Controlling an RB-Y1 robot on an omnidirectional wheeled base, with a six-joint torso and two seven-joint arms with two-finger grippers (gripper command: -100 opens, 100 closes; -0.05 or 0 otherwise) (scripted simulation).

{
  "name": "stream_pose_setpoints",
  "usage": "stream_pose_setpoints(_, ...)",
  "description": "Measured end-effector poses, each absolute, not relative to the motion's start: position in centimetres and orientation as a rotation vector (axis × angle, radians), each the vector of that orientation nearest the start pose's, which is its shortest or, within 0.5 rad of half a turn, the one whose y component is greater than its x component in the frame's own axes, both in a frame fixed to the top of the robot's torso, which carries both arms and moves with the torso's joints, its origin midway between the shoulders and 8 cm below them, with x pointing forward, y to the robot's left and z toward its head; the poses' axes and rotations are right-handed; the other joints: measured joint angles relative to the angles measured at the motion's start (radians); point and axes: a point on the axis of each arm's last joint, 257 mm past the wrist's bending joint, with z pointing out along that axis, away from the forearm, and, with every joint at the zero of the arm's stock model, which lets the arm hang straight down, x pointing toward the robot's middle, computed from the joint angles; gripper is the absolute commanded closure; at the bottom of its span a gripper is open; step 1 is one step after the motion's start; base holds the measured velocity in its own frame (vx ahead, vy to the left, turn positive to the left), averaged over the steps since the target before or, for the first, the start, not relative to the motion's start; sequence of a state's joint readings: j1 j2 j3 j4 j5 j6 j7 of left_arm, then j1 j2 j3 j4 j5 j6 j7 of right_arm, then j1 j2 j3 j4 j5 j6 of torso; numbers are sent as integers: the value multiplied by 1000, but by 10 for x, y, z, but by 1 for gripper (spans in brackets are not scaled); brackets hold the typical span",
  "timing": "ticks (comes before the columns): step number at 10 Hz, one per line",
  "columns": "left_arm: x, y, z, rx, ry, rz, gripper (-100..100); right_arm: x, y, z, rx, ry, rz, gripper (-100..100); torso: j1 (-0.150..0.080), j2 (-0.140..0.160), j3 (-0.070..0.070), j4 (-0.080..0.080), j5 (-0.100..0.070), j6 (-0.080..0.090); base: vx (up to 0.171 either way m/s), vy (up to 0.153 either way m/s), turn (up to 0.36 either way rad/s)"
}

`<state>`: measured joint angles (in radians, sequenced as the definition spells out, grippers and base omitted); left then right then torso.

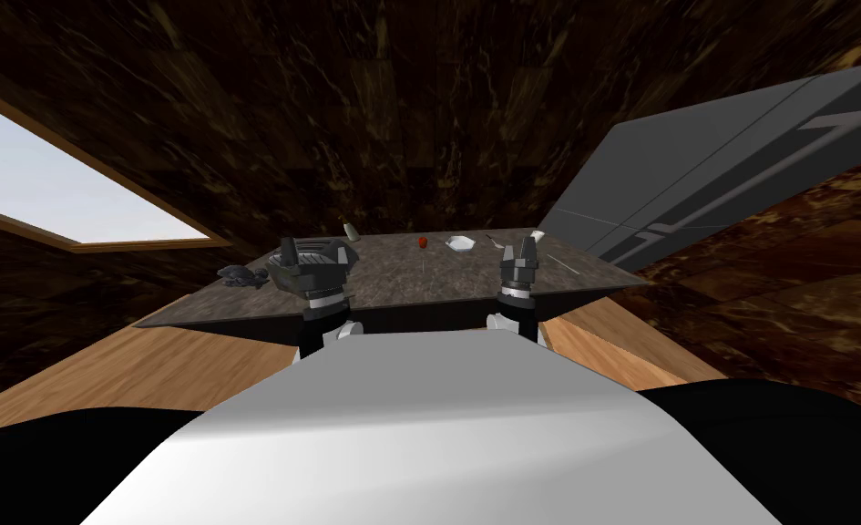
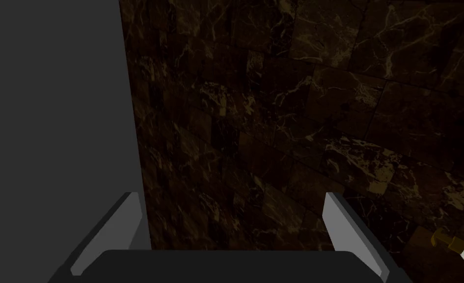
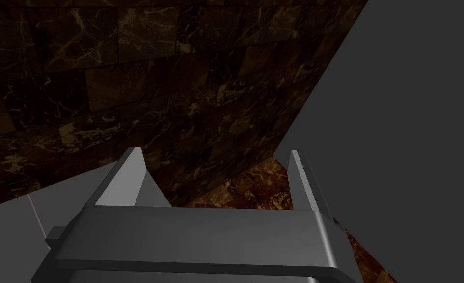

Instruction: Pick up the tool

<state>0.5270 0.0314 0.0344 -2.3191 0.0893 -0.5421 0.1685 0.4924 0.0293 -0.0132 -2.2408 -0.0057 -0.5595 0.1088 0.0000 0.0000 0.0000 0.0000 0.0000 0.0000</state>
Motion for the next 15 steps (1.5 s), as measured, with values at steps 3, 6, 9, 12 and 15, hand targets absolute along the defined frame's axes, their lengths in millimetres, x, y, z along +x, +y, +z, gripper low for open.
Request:
stream_pose_setpoints(3, 342, 294, 34, -693, 558, -1512, -100, 340, -286, 21, 619, 590, 1198, 0, -1, 4, 2, 1, 0, 0, -70, -23, 6)
stream_pose_setpoints(6, 369, 297, 20, -718, 610, -1537, -100, 340, -286, 21, 619, 590, 1198, 0, -2, 3, 2, 1, 0, 0, -48, -31, 3)
stream_pose_setpoints(9, 405, 310, 4, -772, 649, -1559, -100, 340, -286, 21, 619, 590, 1198, 0, -2, 2, 1, 0, 0, 0, -42, -40, -2)
stream_pose_setpoints(12, 431, 319, -1, -816, 661, -1581, -100, 340, -286, 21, 619, 590, 1198, 0, -2, 1, 1, 0, 0, 0, -22, -33, -3)
stream_pose_setpoints(15, 459, 334, -8, -871, 667, -1594, -100, 340, -286, 21, 619, 590, 1198, 0, -2, 1, 0, 0, 0, 0, -21, -36, -4)
